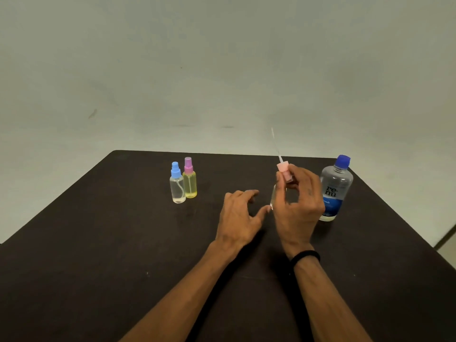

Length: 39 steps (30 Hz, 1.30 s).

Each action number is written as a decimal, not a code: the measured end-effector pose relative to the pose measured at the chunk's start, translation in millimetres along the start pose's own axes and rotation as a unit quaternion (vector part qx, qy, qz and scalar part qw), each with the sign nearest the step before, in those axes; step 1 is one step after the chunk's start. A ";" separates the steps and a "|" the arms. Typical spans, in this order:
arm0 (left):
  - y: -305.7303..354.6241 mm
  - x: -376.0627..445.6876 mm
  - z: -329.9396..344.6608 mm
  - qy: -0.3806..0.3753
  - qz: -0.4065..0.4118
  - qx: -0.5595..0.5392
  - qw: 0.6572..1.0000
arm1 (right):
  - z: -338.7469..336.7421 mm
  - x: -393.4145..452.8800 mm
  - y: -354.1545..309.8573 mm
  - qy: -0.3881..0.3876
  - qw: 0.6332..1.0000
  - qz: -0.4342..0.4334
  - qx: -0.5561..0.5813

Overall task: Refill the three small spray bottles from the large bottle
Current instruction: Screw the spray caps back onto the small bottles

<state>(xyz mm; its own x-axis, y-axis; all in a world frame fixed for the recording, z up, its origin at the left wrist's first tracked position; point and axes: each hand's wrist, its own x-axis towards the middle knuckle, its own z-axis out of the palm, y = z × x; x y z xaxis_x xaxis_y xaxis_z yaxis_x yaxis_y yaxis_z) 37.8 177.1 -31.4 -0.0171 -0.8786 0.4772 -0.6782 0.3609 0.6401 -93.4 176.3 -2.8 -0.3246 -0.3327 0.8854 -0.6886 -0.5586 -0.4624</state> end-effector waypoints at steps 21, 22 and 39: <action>15.1 32.6 38.6 -0.040 -0.065 -0.090 0.993 | -3.8 5.8 4.5 0.026 0.997 0.063 -0.021; 13.3 33.4 39.4 -0.025 -0.065 -0.100 0.993 | -4.0 5.9 4.0 0.026 0.998 0.061 -0.019; -34.6 46.8 -10.8 0.113 -0.078 -0.097 0.986 | 40.3 63.0 -26.8 -0.057 0.956 0.211 0.198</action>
<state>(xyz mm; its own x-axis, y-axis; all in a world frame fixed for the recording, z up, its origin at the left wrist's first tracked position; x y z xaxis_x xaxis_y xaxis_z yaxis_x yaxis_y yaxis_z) 68.4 126.8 -24.7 0.2546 -0.8440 0.4720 -0.5061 0.2996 0.8087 -69.3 139.7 63.5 -0.4306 -0.6597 0.6159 -0.2065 -0.5924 -0.7788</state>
